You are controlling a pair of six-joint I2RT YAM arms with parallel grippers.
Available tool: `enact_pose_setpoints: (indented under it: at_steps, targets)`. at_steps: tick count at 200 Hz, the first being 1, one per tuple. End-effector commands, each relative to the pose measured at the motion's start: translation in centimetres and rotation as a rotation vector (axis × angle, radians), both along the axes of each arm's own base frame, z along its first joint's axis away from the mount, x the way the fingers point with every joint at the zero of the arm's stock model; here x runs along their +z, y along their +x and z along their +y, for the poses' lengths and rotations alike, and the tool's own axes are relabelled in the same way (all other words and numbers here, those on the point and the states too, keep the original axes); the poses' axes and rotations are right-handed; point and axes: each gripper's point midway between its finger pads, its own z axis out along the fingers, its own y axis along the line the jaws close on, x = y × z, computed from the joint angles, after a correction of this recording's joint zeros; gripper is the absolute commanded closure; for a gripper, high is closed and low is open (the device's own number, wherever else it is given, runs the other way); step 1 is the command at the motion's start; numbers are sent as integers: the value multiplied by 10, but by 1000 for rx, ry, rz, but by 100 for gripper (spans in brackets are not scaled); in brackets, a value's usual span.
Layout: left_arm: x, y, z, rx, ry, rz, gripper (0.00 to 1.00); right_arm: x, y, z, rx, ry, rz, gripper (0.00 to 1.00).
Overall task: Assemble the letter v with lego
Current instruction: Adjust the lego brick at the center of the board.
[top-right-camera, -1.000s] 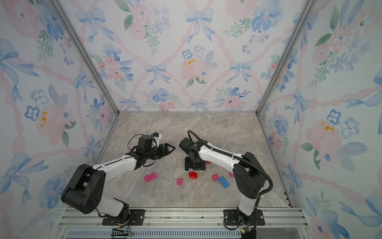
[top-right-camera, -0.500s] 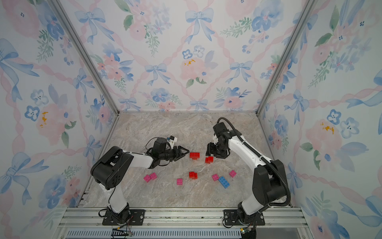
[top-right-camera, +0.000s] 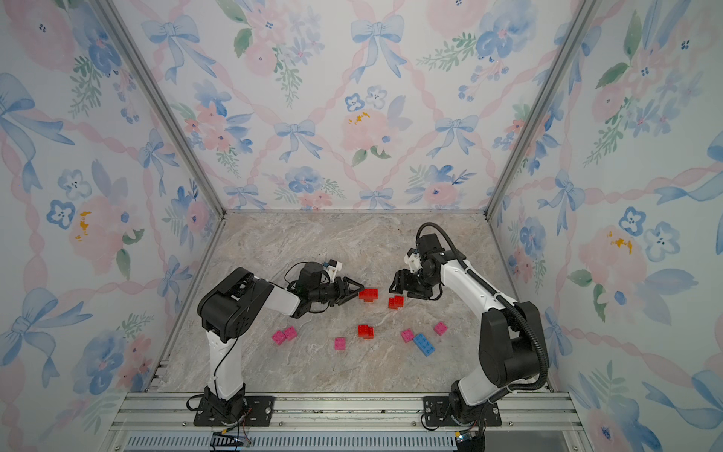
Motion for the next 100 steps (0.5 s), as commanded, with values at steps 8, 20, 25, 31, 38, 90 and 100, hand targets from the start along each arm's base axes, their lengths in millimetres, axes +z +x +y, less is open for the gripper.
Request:
enact_pose_setpoints:
  at_steps: [8,20,25,31,38,90,100]
  targets:
    - [-3,-2,-8,-24,-18,-1,48,-20,10,-17,8,-114,-1,37]
    - [-6,-4,-8,-26,-15,5,50,-22,17,-23,-4,-159,-17,47]
    - [-6,-4,-8,-24,-15,3,50,-29,19,-24,-4,-176,-5,50]
    - [-7,-4,-8,-23,-14,3,50,-33,22,-25,-5,-191,-7,51]
    - [-7,-4,-8,-25,-15,3,51,-36,27,-26,-7,-209,-13,52]
    - [-10,-5,-10,-24,-13,10,54,-54,56,-26,-4,-308,-34,71]
    - [-11,-5,-9,-21,-11,10,55,-55,59,-26,0,-315,-34,74]
